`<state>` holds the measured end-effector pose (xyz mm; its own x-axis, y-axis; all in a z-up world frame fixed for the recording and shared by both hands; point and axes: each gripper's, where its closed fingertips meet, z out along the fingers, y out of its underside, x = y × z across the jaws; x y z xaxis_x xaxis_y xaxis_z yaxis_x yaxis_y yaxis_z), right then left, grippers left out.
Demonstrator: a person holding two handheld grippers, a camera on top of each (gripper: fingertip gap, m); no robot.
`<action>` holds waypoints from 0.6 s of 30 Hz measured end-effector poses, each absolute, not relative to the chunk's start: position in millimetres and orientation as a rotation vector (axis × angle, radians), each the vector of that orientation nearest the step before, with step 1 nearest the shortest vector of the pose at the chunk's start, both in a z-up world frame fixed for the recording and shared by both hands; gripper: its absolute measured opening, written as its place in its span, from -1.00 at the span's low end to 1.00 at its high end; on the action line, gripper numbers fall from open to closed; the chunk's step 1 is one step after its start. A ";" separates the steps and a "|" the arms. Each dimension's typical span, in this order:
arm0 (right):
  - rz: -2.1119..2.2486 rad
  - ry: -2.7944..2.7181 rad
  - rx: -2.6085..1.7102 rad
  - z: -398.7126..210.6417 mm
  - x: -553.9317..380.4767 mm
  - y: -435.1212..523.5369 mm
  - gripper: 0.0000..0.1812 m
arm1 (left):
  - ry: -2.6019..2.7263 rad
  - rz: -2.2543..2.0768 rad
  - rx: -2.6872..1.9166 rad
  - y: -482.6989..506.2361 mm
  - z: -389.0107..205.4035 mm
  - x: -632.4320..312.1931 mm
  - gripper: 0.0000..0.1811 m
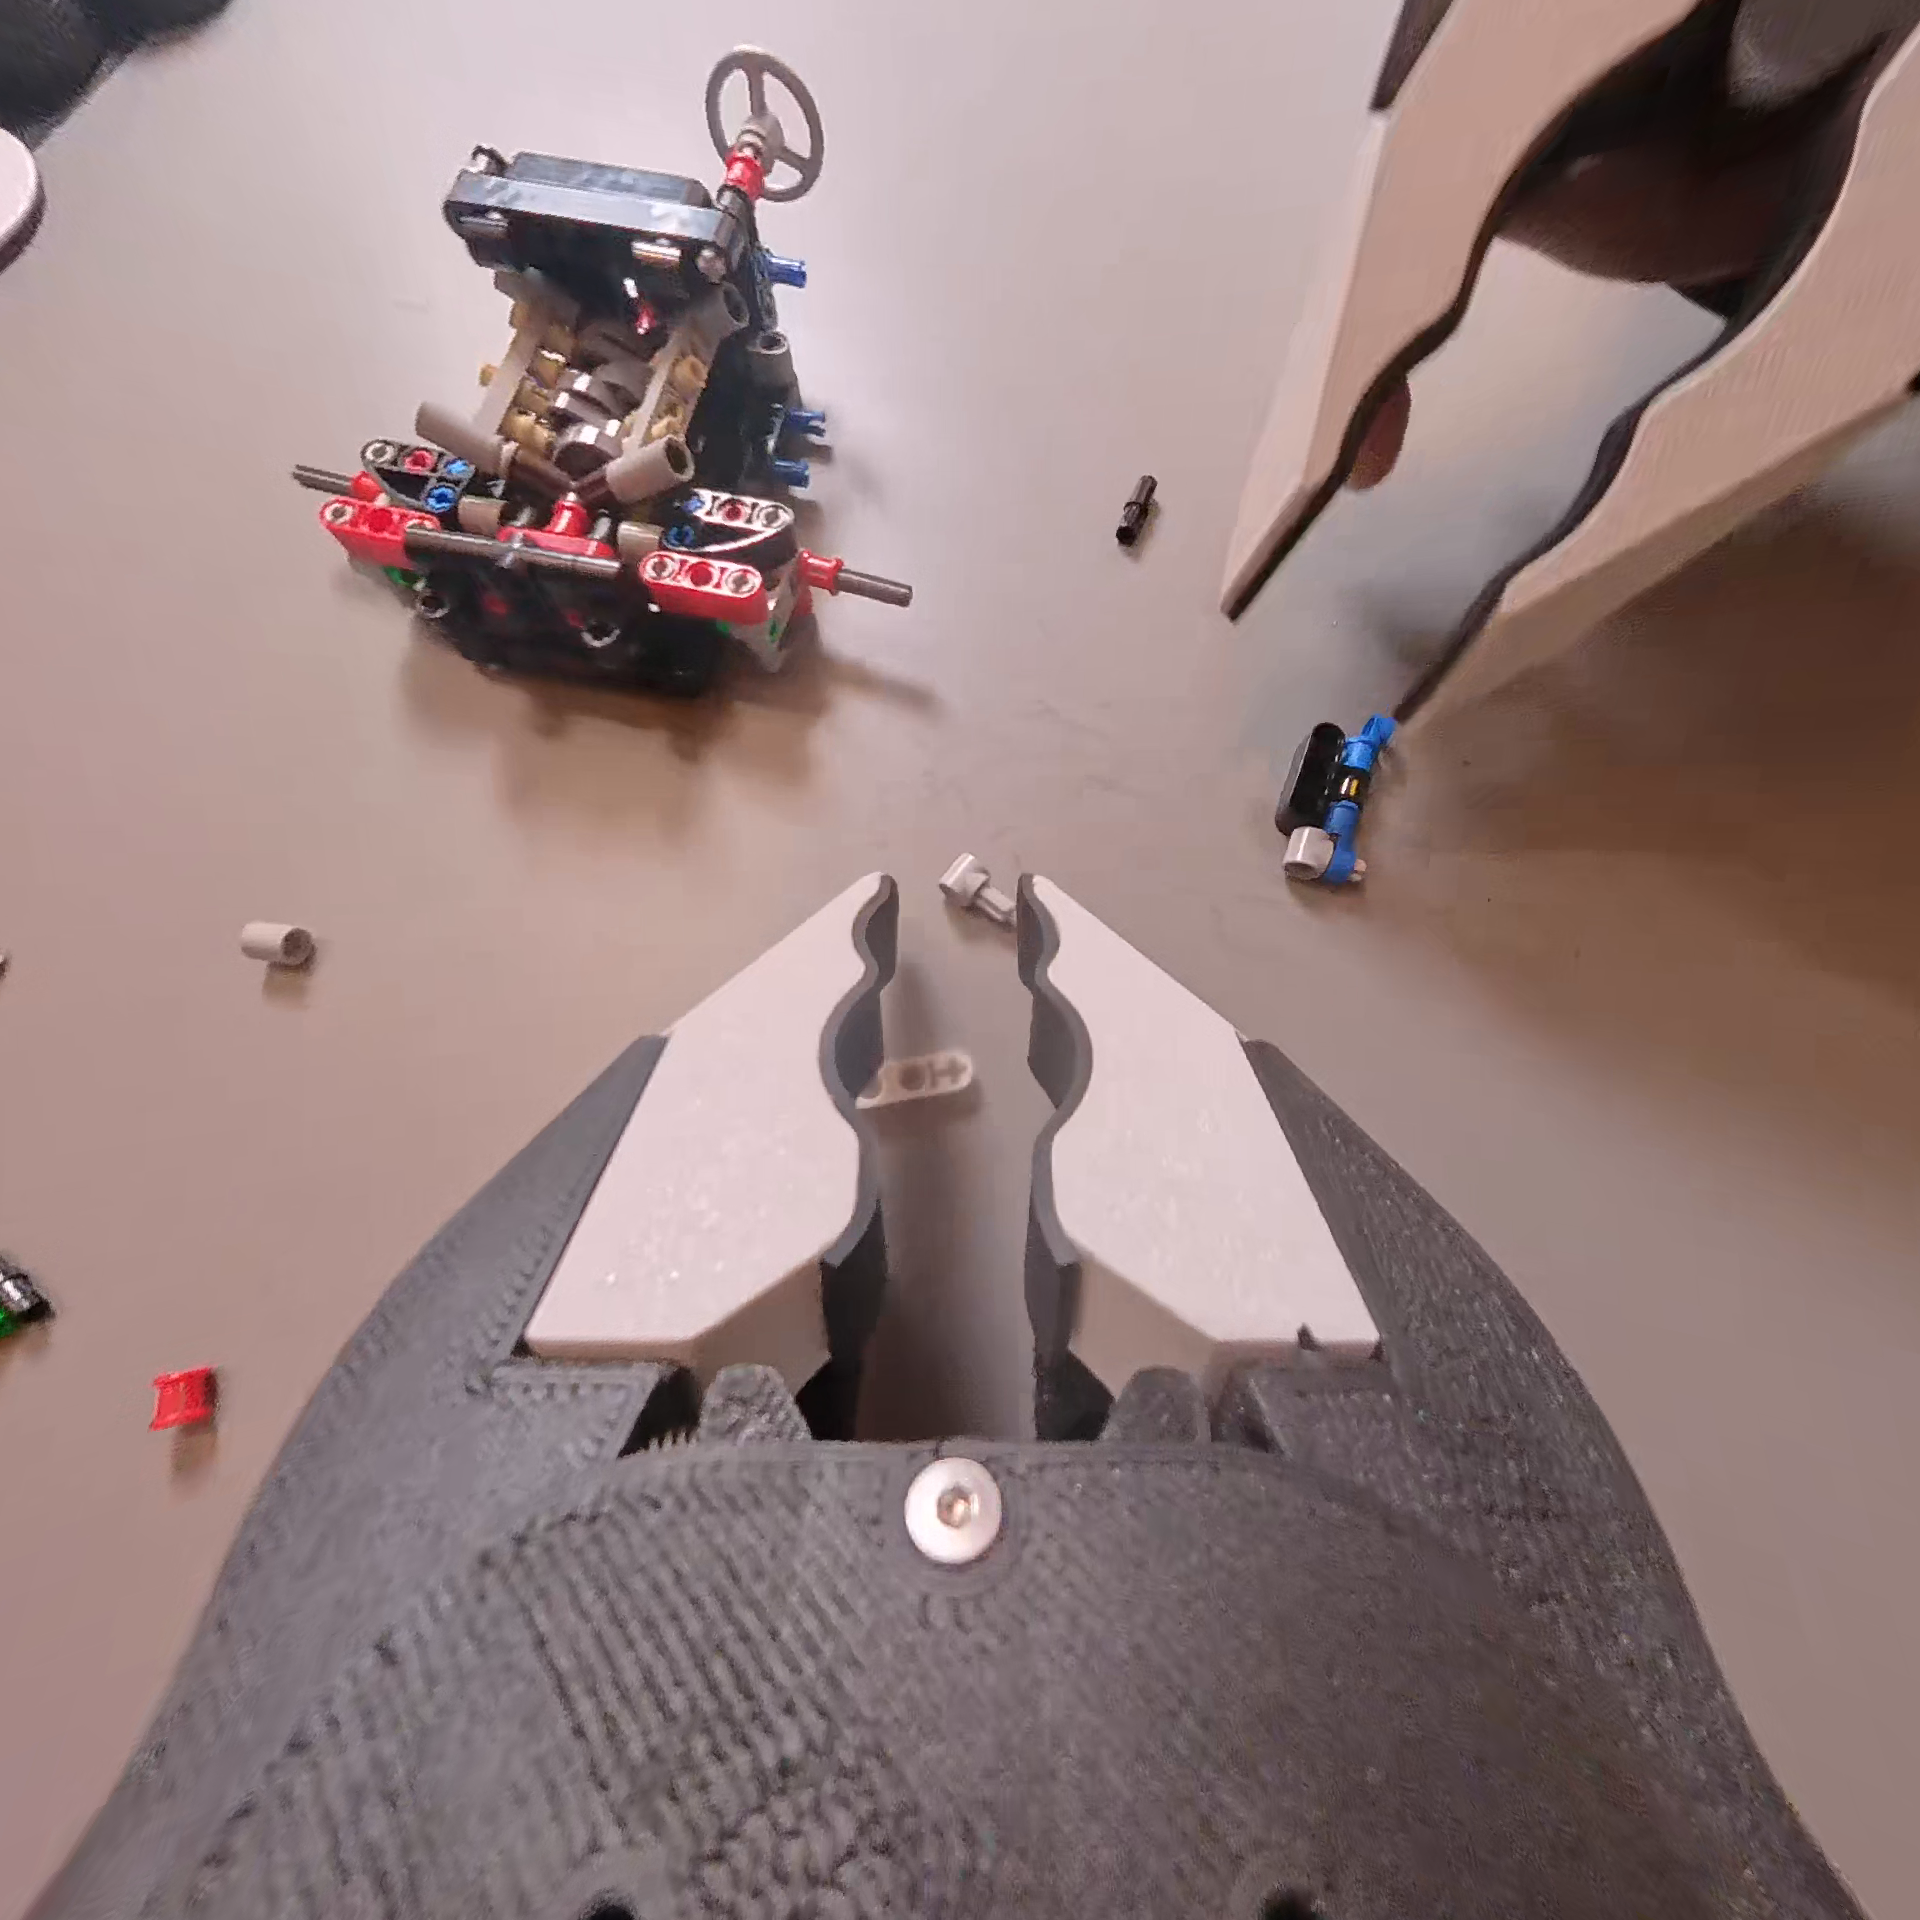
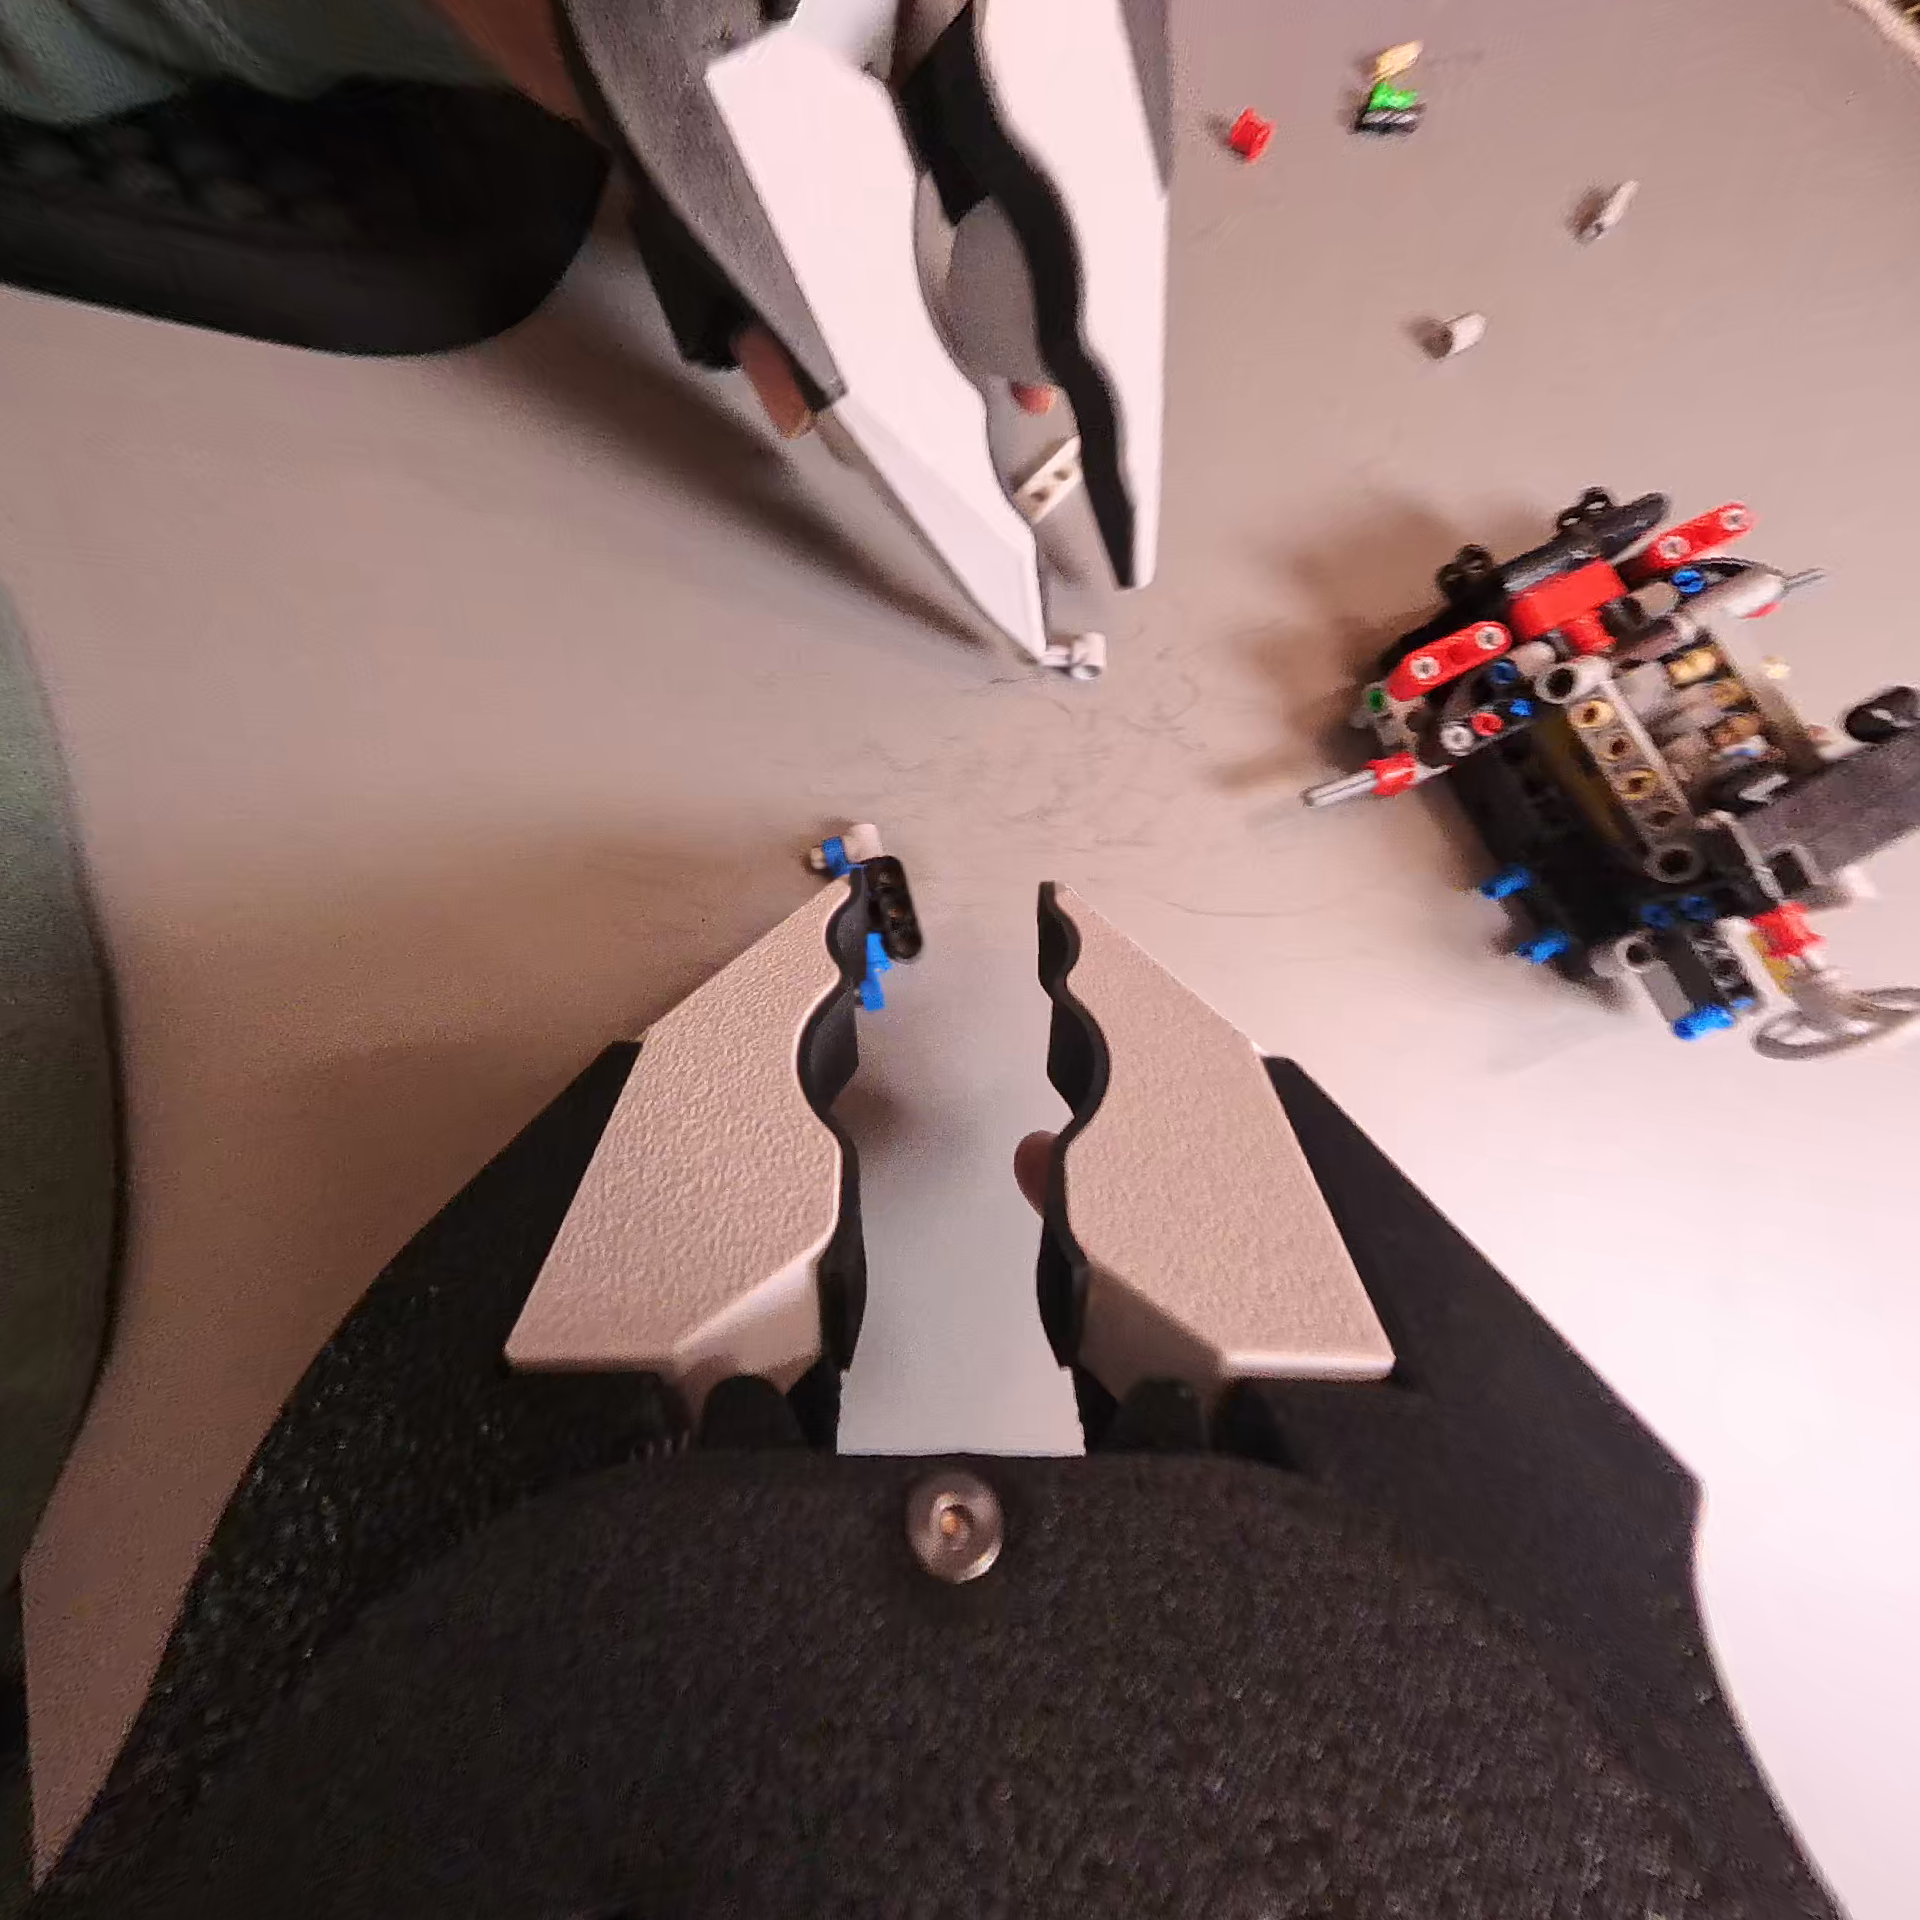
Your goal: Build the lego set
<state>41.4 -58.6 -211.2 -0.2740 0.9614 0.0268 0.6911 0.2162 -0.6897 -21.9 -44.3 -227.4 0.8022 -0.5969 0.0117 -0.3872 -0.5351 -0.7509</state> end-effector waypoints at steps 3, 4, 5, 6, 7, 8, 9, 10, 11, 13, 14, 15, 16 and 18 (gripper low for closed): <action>0.821 -1.993 -1.534 -205.9 43.9 -46.2 -0.67 | 0.731 -0.326 -2.238 -41.9 -234.5 -18.9 -0.82; 0.835 -1.985 -1.529 -205.0 44.4 -44.2 -0.67 | 0.730 -0.340 -2.239 -41.6 -235.0 -16.9 -0.83; 0.848 -1.976 -1.524 -204.6 44.4 -42.7 -0.68 | 0.732 -0.355 -2.244 -42.0 -235.6 -15.3 -0.85; 0.861 -1.969 -1.515 -204.1 43.9 -41.8 -0.68 | 0.731 -0.360 -2.244 -41.7 -235.7 -14.8 -0.87; 0.874 -1.964 -1.495 -203.4 42.9 -41.5 -0.68 | 0.728 -0.361 -2.244 -41.2 -235.4 -14.9 -0.89; 0.886 -1.957 -1.464 -202.1 41.1 -41.2 -0.68 | 0.722 -0.373 -2.240 -41.0 -234.5 -14.1 -0.90; 0.891 -1.951 -1.422 -200.4 39.3 -40.9 -0.69 | 0.708 -0.419 -2.226 -41.6 -231.5 -10.3 -0.92; 0.888 -1.940 -1.368 -198.0 36.9 -40.0 -0.69 | 0.679 -0.503 -2.206 -42.7 -225.9 -4.0 -0.94; 0.879 -1.927 -1.303 -195.0 34.5 -39.0 -0.70 | 0.638 -0.613 -2.178 -44.3 -218.3 3.4 -0.94; 0.879 -1.907 -1.149 -186.6 31.6 -42.6 -0.71 | 0.542 -0.913 -2.080 -50.0 -194.8 21.2 -0.94; 0.893 -1.895 -1.074 -180.9 31.1 -47.1 -0.74 | 0.483 -1.065 -2.018 -52.7 -181.2 27.7 -0.94; 0.909 -1.880 -1.008 -174.9 31.1 -51.7 -0.75 | 0.426 -1.195 -1.963 -54.7 -169.9 31.6 -0.95; 0.928 -1.868 -0.949 -168.8 31.9 -56.7 -0.77 | 0.378 -1.297 -1.923 -56.3 -162.4 33.7 -0.95; 0.946 -1.838 -0.876 -158.9 32.9 -62.1 -0.80 | 0.334 -1.380 -1.892 -57.7 -158.2 35.2 -0.95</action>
<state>32.9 -62.1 -158.9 -0.3768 0.8480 0.3726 0.1898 0.4644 -0.8650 35.2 -57.7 -158.2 0.3825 -0.6018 0.7011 0.2152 -0.6799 -0.7010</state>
